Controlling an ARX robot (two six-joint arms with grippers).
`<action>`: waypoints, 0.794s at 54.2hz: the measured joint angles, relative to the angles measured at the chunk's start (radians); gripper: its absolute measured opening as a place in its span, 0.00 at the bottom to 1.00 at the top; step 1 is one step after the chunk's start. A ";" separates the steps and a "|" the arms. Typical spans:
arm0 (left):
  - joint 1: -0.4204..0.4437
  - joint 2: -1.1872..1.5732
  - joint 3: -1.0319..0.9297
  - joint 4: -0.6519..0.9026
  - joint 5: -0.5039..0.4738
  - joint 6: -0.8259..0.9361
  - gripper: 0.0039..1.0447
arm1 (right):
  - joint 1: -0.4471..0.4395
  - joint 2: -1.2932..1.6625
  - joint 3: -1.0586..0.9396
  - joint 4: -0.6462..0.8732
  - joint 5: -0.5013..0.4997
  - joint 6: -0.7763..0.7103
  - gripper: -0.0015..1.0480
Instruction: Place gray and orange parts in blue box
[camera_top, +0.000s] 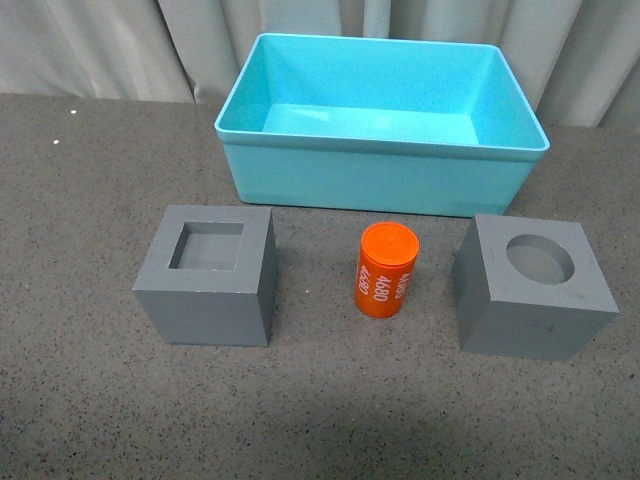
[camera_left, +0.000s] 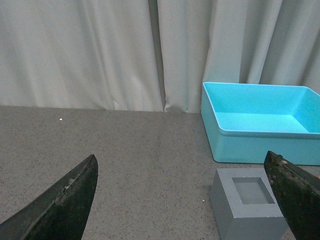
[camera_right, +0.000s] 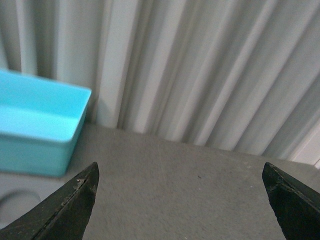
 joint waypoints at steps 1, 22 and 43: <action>0.000 0.000 0.000 0.000 0.000 0.000 0.94 | 0.002 0.021 0.000 -0.002 -0.002 -0.029 0.91; 0.000 0.000 0.000 0.000 0.000 0.000 0.94 | 0.018 0.906 0.216 0.266 -0.134 0.080 0.91; 0.000 0.000 0.000 0.000 0.000 0.000 0.94 | 0.061 1.404 0.500 0.177 -0.200 0.307 0.91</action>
